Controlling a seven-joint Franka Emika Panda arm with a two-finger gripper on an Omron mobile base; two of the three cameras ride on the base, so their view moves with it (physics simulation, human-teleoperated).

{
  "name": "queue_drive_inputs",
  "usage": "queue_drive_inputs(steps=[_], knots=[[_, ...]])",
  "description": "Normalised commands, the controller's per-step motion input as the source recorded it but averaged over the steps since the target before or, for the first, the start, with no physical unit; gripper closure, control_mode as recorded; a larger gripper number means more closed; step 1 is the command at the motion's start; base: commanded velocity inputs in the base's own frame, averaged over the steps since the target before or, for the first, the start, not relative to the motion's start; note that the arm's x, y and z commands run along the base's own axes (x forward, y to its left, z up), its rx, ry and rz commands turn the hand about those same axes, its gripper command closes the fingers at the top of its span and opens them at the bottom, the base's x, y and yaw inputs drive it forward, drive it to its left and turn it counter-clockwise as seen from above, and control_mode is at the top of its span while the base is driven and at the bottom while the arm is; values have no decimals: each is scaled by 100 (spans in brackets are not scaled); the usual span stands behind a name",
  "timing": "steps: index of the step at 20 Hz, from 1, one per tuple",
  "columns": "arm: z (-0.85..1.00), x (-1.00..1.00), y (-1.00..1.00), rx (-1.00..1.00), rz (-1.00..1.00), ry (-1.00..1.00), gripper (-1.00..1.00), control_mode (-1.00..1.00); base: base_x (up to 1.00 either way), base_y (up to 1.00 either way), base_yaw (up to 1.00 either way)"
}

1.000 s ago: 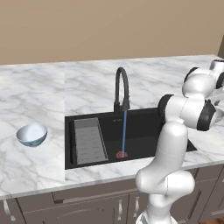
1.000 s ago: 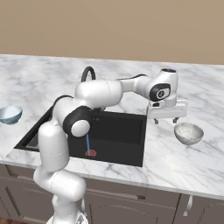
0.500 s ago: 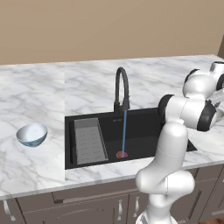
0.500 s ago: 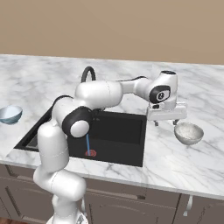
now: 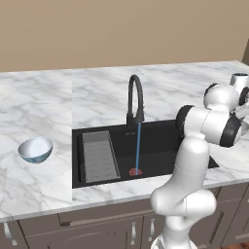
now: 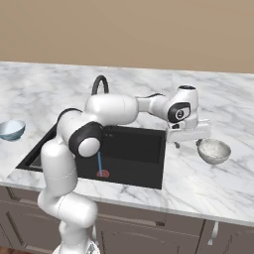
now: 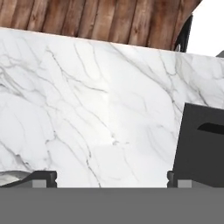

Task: Rinse each bowl for a few seconds and place them down in the sink or on the counter.

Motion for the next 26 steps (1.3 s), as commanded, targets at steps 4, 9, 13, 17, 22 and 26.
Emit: queue_drive_inputs(steps=[4, 9, 13, 17, 22, 26], knots=[[-24, 4, 6, -2, -1, 0, -100, -100, 0, 0, 0], [-14, 14, 0, 0, 0, 0, -100, -100, 0, 0, 0], [-5, 25, 0, 0, 0, 0, -100, -100, 0, 0, 0], [-6, 27, -2, 0, 1, 0, -100, -100, 0, 0, 0], [0, 21, -12, -1, 2, -1, -100, -100, 0, 0, 0], [0, 10, -21, 0, 2, 0, -100, -100, 0, 0, 0]])
